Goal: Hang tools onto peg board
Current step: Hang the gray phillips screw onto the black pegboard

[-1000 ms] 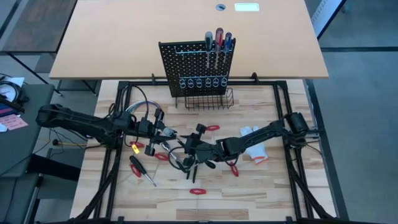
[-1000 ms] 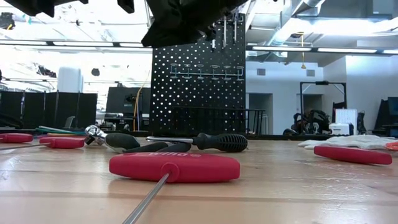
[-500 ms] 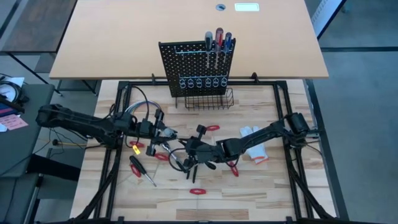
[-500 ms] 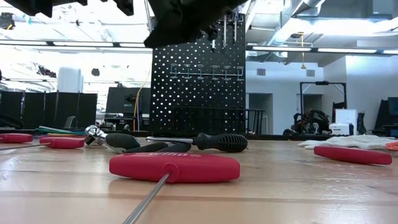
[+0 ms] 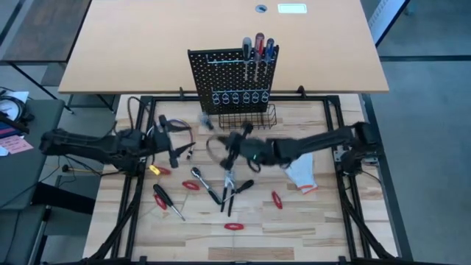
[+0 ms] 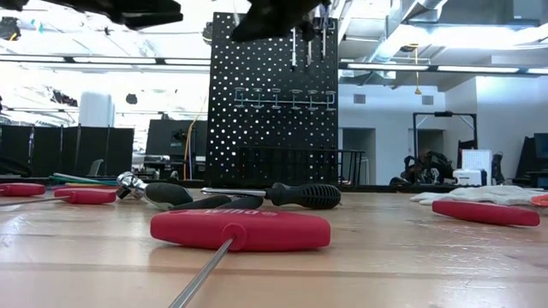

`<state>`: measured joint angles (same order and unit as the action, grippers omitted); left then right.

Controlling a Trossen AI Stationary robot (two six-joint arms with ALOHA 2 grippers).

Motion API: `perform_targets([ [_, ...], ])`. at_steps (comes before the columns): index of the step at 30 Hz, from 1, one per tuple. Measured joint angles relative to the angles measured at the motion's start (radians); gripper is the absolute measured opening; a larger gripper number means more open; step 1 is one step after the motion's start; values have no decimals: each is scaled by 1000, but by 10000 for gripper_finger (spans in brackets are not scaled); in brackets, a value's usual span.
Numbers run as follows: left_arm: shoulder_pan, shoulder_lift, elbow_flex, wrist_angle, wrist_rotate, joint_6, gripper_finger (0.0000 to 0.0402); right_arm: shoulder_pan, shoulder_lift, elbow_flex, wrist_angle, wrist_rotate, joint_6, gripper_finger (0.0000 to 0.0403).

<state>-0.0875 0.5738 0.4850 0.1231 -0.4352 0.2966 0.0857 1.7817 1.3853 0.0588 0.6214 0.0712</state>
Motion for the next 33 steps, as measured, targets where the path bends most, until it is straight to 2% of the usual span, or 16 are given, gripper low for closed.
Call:
perform_targets([
  [5,0,-67,0,-38,-1,-21,250,-108,-95,0,8,-13,-3,1],
  [9,0,-71,0,-44,0,-25,250,-199,-152,2,20,-30,8,1],
  [16,0,-56,0,-46,4,-23,251,-331,-158,2,55,-192,41,1],
  [29,0,-51,0,-42,4,-23,251,-412,-158,2,62,-206,40,1],
  [33,0,-50,0,-37,4,-23,251,-423,-158,2,64,-241,37,1],
])
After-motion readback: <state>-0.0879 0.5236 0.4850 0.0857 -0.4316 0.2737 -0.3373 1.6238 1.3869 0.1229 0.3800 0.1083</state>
